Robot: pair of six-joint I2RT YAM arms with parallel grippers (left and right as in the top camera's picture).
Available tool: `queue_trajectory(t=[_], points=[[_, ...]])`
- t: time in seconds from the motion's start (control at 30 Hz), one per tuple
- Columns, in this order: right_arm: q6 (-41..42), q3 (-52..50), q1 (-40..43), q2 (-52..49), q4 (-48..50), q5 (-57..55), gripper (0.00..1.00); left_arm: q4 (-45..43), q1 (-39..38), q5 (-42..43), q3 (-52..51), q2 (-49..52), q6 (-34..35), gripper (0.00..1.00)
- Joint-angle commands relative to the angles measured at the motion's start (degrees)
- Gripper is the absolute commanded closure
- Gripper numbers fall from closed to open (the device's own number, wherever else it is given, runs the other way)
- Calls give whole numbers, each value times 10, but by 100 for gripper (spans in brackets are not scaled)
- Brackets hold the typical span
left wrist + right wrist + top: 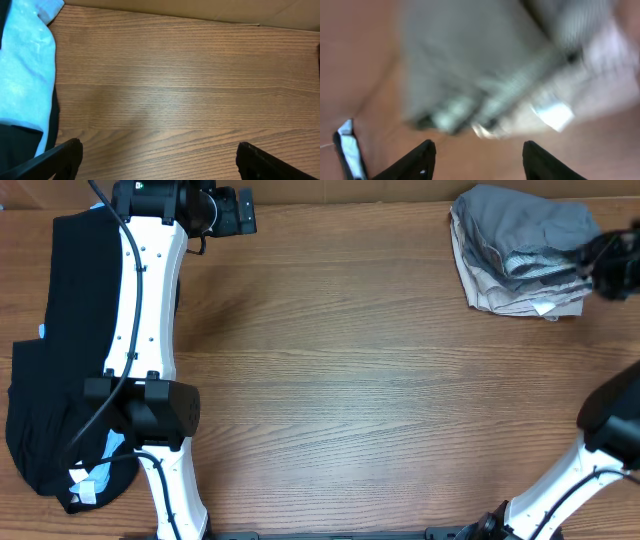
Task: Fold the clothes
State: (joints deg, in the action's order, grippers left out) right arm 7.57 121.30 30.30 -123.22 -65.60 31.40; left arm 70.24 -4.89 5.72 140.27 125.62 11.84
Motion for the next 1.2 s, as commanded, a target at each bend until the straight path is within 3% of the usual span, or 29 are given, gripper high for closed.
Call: queue_trajectory(t=[0.0, 0.27, 0.33, 0.57, 0.8, 1.17], points=[[-17, 11, -50, 56, 85, 7, 36, 0, -2, -2, 1, -3, -9, 0], [-50, 8, -129, -26, 288, -171, 9, 0, -2, -2, 1, -3, -9, 0], [-51, 8, -134, -55, 310, -222, 9, 0, -2, -2, 1, -3, -9, 0], [-15, 7, -111, -142, 249, -303, 8, 0, -2, -2, 1, -3, -9, 0], [-1, -15, -80, -188, 217, -278, 2, -4, -3, -4, 0, -3, -9, 0], [-5, 35, -84, -126, 187, -171, 0, -4, -3, -4, 0, -3, -9, 0]])
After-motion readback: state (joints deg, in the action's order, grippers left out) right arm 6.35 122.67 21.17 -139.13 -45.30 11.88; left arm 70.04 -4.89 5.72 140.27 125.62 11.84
